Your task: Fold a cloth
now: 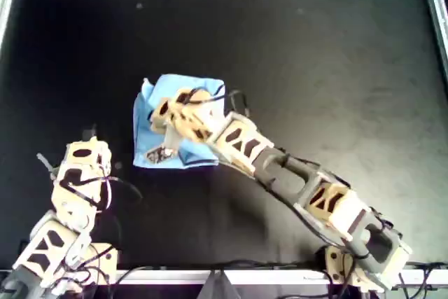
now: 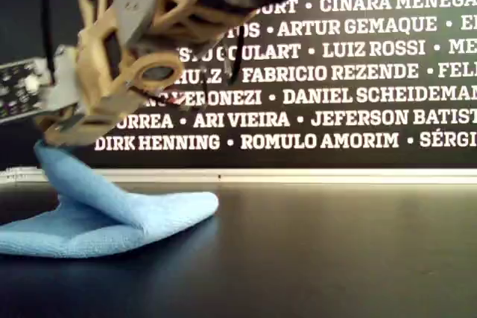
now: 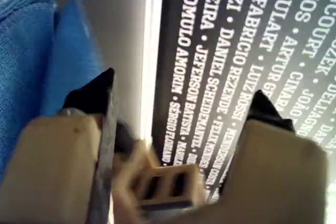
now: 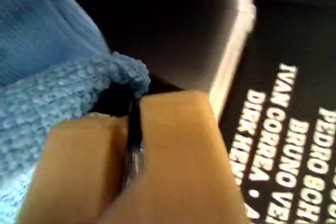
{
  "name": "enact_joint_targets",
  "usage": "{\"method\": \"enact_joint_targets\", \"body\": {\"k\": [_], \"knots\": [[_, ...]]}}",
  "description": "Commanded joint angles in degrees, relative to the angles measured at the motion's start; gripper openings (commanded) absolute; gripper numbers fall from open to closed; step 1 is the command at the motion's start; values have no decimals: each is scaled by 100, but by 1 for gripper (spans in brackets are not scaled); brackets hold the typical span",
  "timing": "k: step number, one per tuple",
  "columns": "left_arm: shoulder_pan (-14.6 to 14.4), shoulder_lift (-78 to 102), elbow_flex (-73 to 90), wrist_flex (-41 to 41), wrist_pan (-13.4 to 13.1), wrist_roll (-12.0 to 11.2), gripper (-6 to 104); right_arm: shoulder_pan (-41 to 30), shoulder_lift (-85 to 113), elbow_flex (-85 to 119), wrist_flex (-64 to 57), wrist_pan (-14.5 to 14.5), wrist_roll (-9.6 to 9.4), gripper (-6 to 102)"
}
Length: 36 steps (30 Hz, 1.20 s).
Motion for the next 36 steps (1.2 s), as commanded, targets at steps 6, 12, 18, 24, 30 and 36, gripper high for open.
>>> {"method": "enact_joint_targets", "body": {"k": [6,12,18,24,30,36], "knots": [[141,9,-70,-26,-44,35,87,97,316,-483,-114,-70,1134,37],[141,9,-70,-26,-44,35,87,97,448,-492,290,-79,1239,42],[141,9,-70,-26,-44,35,87,79,782,-483,1178,-70,1160,42],[141,9,-70,-26,-44,35,87,-448,1503,-492,2540,-62,1143,39],[141,9,-70,-26,-44,35,87,-1573,2391,-501,3560,-62,1143,14],[141,9,-70,-26,-44,35,87,-2839,2918,-492,4342,-70,1143,-2]]}}
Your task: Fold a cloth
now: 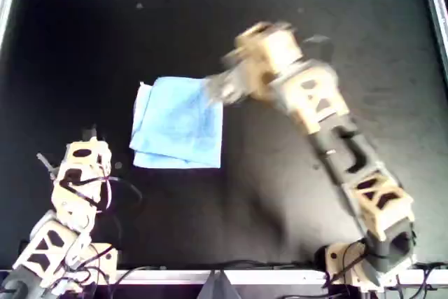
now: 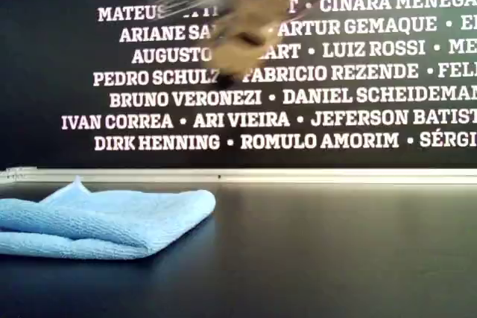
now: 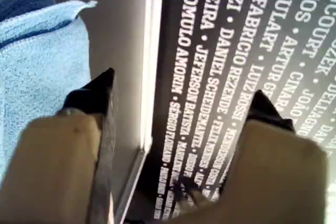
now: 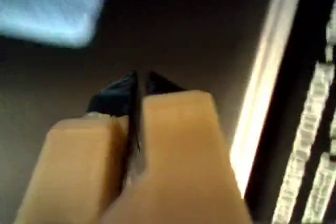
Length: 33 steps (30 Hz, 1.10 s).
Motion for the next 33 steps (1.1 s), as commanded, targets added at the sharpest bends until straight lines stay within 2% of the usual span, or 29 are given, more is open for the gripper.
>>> {"method": "enact_joint_targets", "body": {"k": [1,6,10,15,20,23,33], "knots": [[141,9,-70,-26,-44,35,87,-571,809,-466,615,-62,-26,-1],[141,9,-70,-26,-44,35,87,-1556,1143,-457,1872,0,-26,0],[141,9,-70,-26,-44,35,87,-2180,1978,-360,2048,-9,-26,0],[141,9,-70,-26,-44,35,87,-2294,3955,580,2030,-44,-26,0],[79,18,-70,-26,-26,35,87,-2338,5388,2013,1986,44,-35,1],[79,18,-70,-26,9,35,87,-2329,5880,2979,1406,44,-44,0],[141,35,-70,-26,-35,35,87,-2426,8068,7110,-1793,53,-44,0]]}}
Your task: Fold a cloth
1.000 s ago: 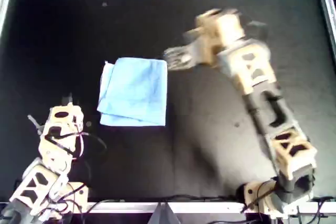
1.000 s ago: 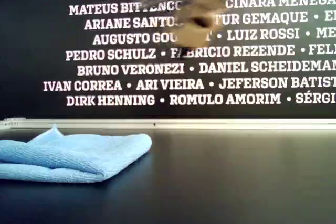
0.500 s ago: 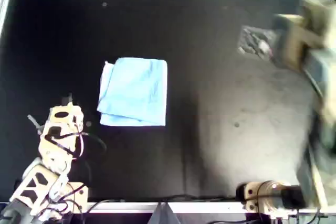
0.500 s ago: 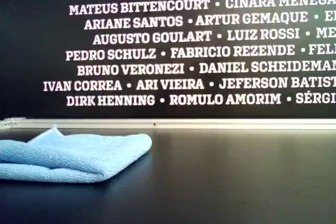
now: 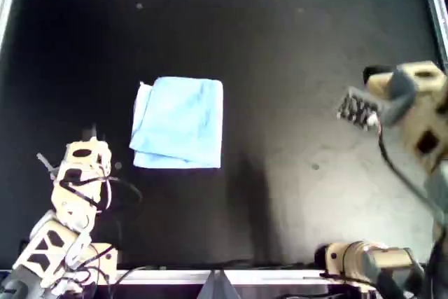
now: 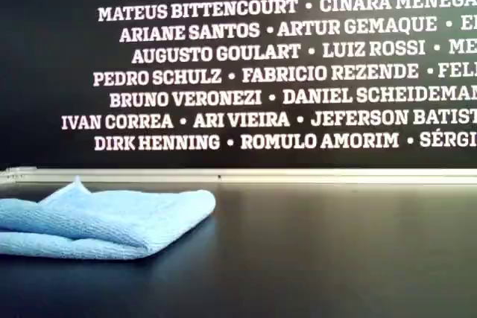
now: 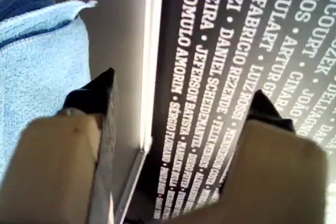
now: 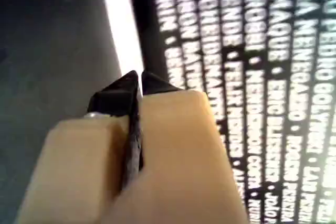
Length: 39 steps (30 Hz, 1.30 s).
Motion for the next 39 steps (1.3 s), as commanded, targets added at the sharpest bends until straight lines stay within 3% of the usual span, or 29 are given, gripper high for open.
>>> {"method": "enact_joint_targets", "body": {"k": [1,5,7,12,15,24,31,33,38,39], "knots": [[141,44,-70,-26,-35,35,87,-149,519,1441,-1072,26,-9,0],[141,53,-70,-26,-44,35,87,-492,853,2988,-2004,18,-18,0],[141,35,-70,-26,-44,35,87,-624,1099,3647,-2610,18,-132,0],[141,26,-70,-26,-44,-35,87,-686,2197,5133,-4148,-62,-914,0],[141,26,-70,-26,-44,-35,87,-686,2777,5854,-4685,9,-1204,0],[149,105,-70,-18,-53,44,87,-703,3533,7040,-4825,18,-1257,0],[158,114,-70,-18,-88,44,87,-703,3542,7409,-4834,18,-1169,0],[158,62,-70,-18,-290,44,87,-703,3533,7418,-4834,18,-1169,0],[132,141,-62,-9,-1415,44,87,-694,3533,7629,-4834,18,-1160,0],[123,141,-62,-9,-1512,44,87,-694,3533,7726,-4834,18,-1160,0]]}}
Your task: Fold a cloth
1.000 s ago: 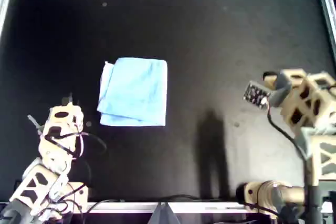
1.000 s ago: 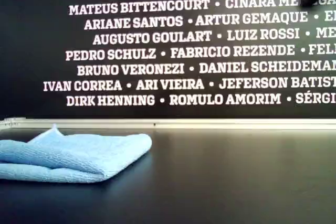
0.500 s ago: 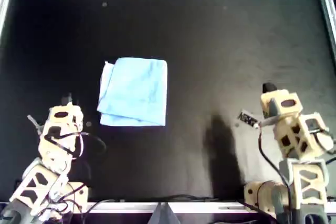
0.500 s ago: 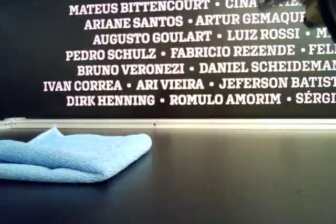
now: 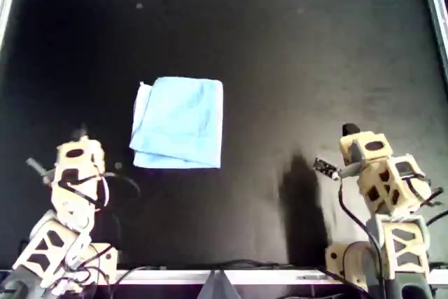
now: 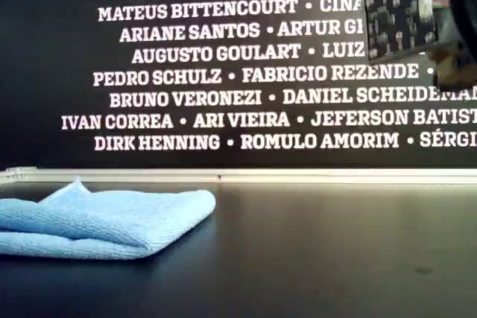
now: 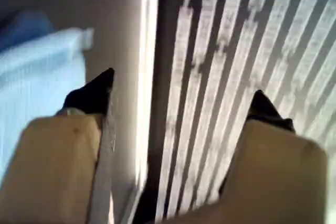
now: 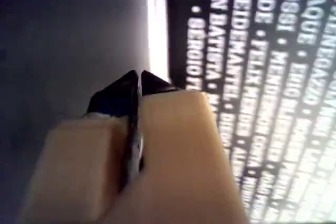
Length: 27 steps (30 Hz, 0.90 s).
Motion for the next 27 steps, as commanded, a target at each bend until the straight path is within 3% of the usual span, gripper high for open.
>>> {"method": "enact_joint_targets", "body": {"k": [1,6,14,22,27], "knots": [[105,141,-62,-9,-492,53,87,-44,123,123,-299,26,35,1],[123,141,-62,-9,-466,53,87,-44,255,431,-299,26,35,0],[141,18,-70,35,79,44,87,-35,791,439,-299,26,35,0],[563,79,-79,668,97,-44,87,44,984,439,-299,26,35,0],[589,123,-105,729,105,-53,87,53,1178,439,-290,26,35,0]]}}
